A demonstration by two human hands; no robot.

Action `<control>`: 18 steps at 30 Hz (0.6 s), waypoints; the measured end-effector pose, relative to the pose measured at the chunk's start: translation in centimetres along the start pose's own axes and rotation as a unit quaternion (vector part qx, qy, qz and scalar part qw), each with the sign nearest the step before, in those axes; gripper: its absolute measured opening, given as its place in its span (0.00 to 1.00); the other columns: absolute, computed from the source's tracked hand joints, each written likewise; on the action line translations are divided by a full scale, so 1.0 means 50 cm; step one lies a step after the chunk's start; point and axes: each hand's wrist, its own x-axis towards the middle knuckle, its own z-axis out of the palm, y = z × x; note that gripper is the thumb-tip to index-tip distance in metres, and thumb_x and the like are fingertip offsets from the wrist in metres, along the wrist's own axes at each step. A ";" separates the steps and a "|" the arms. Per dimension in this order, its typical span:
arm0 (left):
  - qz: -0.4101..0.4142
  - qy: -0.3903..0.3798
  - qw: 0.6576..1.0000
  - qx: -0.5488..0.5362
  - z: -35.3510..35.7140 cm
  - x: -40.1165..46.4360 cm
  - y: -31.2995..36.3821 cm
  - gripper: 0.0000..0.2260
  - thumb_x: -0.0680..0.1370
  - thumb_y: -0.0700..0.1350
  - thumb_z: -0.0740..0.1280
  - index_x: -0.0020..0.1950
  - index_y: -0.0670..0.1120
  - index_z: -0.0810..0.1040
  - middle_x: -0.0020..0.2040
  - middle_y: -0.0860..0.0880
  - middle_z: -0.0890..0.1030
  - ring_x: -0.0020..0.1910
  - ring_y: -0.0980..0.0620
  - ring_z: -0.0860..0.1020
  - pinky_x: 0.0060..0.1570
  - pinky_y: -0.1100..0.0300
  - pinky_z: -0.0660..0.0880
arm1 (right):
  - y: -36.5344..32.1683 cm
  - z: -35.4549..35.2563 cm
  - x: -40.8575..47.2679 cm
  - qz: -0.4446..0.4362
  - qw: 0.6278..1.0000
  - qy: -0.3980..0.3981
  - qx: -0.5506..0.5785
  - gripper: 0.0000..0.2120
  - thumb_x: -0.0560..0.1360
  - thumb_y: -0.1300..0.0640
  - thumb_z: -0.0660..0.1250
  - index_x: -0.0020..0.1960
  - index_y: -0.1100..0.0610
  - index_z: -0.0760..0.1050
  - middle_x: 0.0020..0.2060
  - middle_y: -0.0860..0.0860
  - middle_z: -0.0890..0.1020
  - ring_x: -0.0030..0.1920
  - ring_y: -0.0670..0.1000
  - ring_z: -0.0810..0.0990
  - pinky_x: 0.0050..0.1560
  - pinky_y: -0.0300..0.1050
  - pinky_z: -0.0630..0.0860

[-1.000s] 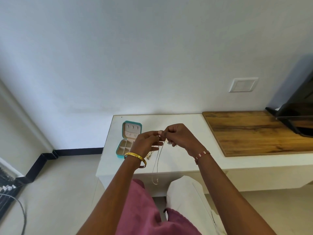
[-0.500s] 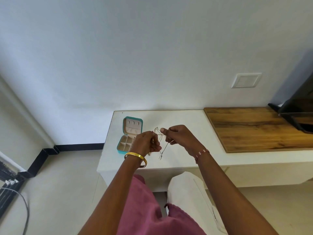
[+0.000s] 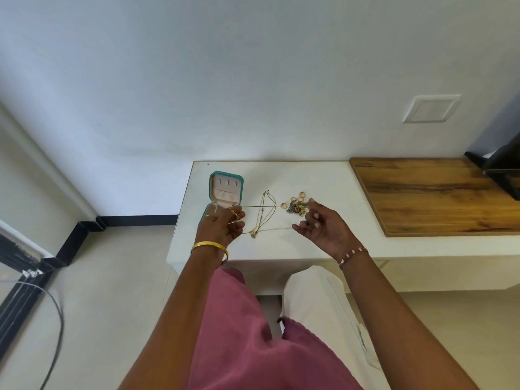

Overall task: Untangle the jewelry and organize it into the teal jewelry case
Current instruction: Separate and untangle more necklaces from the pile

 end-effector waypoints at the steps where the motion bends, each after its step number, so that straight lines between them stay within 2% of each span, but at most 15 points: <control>1: 0.000 0.002 1.000 0.004 0.001 0.001 -0.005 0.06 0.77 0.35 0.60 0.44 0.38 0.76 0.37 0.43 0.78 0.23 0.57 0.75 0.28 0.66 0.75 | 0.004 0.000 0.004 0.001 1.000 0.002 0.026 0.20 0.78 0.55 0.61 0.28 0.56 0.65 0.17 0.49 0.64 0.23 0.49 0.70 0.39 0.47 0.79; 4: 0.007 0.025 0.999 0.040 0.004 0.016 -0.021 0.06 0.77 0.33 0.59 0.48 0.34 0.75 0.36 0.43 0.76 0.23 0.56 0.75 0.28 0.66 0.76 | 0.007 0.001 0.017 0.004 0.998 0.006 0.065 0.19 0.78 0.56 0.59 0.28 0.57 0.72 0.17 0.48 0.63 0.19 0.46 0.63 0.27 0.38 0.72; 8: 0.015 0.032 0.982 0.184 -0.006 0.048 -0.060 0.08 0.77 0.35 0.60 0.53 0.38 0.77 0.40 0.44 0.77 0.33 0.49 0.74 0.41 0.55 0.81 | 0.001 -0.003 0.039 -0.007 0.999 -0.008 0.050 0.14 0.80 0.58 0.55 0.39 0.60 0.73 0.18 0.47 0.63 0.17 0.43 0.58 0.19 0.34 0.58; 10: 0.007 0.028 0.971 0.239 -0.015 0.062 -0.088 0.09 0.78 0.37 0.60 0.54 0.36 0.77 0.39 0.44 0.77 0.34 0.50 0.75 0.46 0.53 0.79 | -0.003 -0.007 0.054 -0.012 1.000 -0.007 0.006 0.12 0.80 0.60 0.54 0.43 0.61 0.73 0.19 0.47 0.64 0.17 0.43 0.57 0.19 0.33 0.57; 13: 0.001 0.019 0.949 0.315 -0.030 0.075 -0.129 0.09 0.79 0.40 0.59 0.51 0.40 0.79 0.34 0.46 0.78 0.33 0.50 0.77 0.45 0.59 0.77 | -0.011 -0.008 0.078 -0.015 0.998 0.013 -0.059 0.11 0.79 0.61 0.56 0.43 0.61 0.74 0.19 0.47 0.66 0.18 0.43 0.58 0.20 0.33 0.57; 16: -0.020 0.027 0.951 0.307 -0.042 0.089 -0.159 0.07 0.78 0.39 0.61 0.45 0.43 0.79 0.37 0.45 0.80 0.35 0.48 0.79 0.49 0.52 0.78 | -0.010 -0.011 0.112 -0.016 0.991 0.055 -0.121 0.09 0.77 0.61 0.60 0.41 0.60 0.77 0.21 0.47 0.70 0.21 0.44 0.62 0.22 0.35 0.58; 18: -0.036 0.033 0.959 0.280 -0.044 0.098 -0.174 0.07 0.78 0.36 0.60 0.48 0.39 0.78 0.39 0.44 0.78 0.33 0.48 0.77 0.43 0.57 0.80 | -0.005 -0.012 0.136 -0.020 0.988 0.064 -0.138 0.08 0.76 0.62 0.61 0.40 0.59 0.77 0.24 0.48 0.73 0.24 0.45 0.66 0.24 0.35 0.62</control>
